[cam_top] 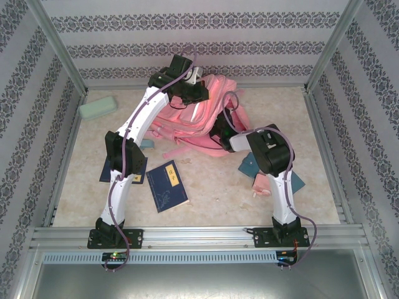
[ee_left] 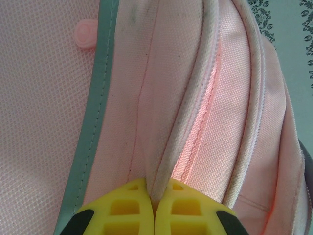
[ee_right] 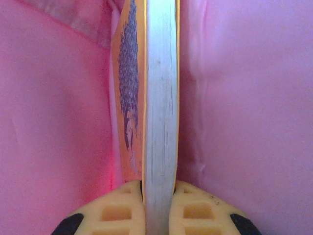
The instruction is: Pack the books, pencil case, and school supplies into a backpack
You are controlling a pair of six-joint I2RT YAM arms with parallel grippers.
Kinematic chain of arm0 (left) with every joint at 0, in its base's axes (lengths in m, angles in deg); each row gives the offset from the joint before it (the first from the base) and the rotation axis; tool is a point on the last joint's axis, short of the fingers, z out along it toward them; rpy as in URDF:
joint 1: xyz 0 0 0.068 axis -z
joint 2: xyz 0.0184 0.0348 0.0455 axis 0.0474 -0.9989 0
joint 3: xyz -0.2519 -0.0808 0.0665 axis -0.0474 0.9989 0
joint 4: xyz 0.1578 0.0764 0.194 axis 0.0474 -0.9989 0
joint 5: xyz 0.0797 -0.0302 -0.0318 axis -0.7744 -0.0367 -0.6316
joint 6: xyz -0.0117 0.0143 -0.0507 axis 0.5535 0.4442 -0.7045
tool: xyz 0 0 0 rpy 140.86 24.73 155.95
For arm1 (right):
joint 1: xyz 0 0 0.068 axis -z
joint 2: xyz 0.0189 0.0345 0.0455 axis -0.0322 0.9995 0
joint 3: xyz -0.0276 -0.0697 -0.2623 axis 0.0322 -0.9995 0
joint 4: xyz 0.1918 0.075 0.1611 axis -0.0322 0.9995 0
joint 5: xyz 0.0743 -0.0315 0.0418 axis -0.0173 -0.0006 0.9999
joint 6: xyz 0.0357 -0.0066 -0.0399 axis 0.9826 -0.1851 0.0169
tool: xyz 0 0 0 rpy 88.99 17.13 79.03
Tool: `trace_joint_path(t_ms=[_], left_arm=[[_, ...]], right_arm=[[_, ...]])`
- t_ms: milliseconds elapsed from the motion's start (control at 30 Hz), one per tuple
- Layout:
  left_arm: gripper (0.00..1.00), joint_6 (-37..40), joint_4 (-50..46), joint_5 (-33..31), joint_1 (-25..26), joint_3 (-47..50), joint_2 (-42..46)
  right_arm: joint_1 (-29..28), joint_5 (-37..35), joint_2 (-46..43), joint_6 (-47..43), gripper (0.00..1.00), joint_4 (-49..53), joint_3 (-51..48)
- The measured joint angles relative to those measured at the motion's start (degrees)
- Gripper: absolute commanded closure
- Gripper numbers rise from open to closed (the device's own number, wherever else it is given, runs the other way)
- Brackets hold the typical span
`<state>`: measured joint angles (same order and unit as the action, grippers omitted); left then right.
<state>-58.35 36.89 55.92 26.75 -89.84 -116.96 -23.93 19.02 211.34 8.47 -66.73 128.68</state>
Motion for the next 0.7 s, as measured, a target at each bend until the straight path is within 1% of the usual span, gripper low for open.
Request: trace_joint_path(t_ms=[33, 67, 100, 200, 233, 367, 500, 667, 700], left_arm=[[1.00, 0.02, 0.00, -0.15, 0.00, 0.00, 0.00], [1.00, 0.02, -0.02, -0.37, 0.00, 0.00, 0.00], [1.00, 0.04, -0.07, -0.63, -0.04, 0.00, 0.00], [1.00, 0.50, -0.13, -1.46, -0.02, 0.00, 0.00], [1.00, 0.96, -0.15, -1.55, -0.02, 0.00, 0.00], [1.00, 2.45, -0.37, -1.88, -0.04, 0.00, 0.00], [1.00, 3.93, -0.76, -2.34, -0.04, 0.00, -0.04], [1.00, 5.51, -0.83, -2.56, -0.04, 0.00, -0.66], [0.98, 5.70, -0.83, -2.51, -0.04, 0.00, -0.87]], right_arm=[[-0.46, -0.26, 0.61, 0.17, 0.95, 0.31, 0.90], [-0.74, -0.57, 1.05, 0.24, 0.83, 0.50, 1.49], [-0.87, -0.52, 1.33, 0.44, 0.75, 0.55, 1.90], [-0.98, -0.52, 1.18, 0.35, 0.60, 0.59, 1.92], [-0.96, -0.59, 0.74, 0.04, 0.56, 0.35, 1.46], [-0.15, -1.03, -4.04, -2.56, 0.53, 1.51, -3.56], [1.86, -1.07, -11.37, -6.88, 0.49, 4.94, -10.62], [5.33, -1.07, -21.44, -12.61, 0.50, 10.21, -18.25], [5.95, -1.09, -23.39, -13.94, 0.52, 11.52, -19.37]])
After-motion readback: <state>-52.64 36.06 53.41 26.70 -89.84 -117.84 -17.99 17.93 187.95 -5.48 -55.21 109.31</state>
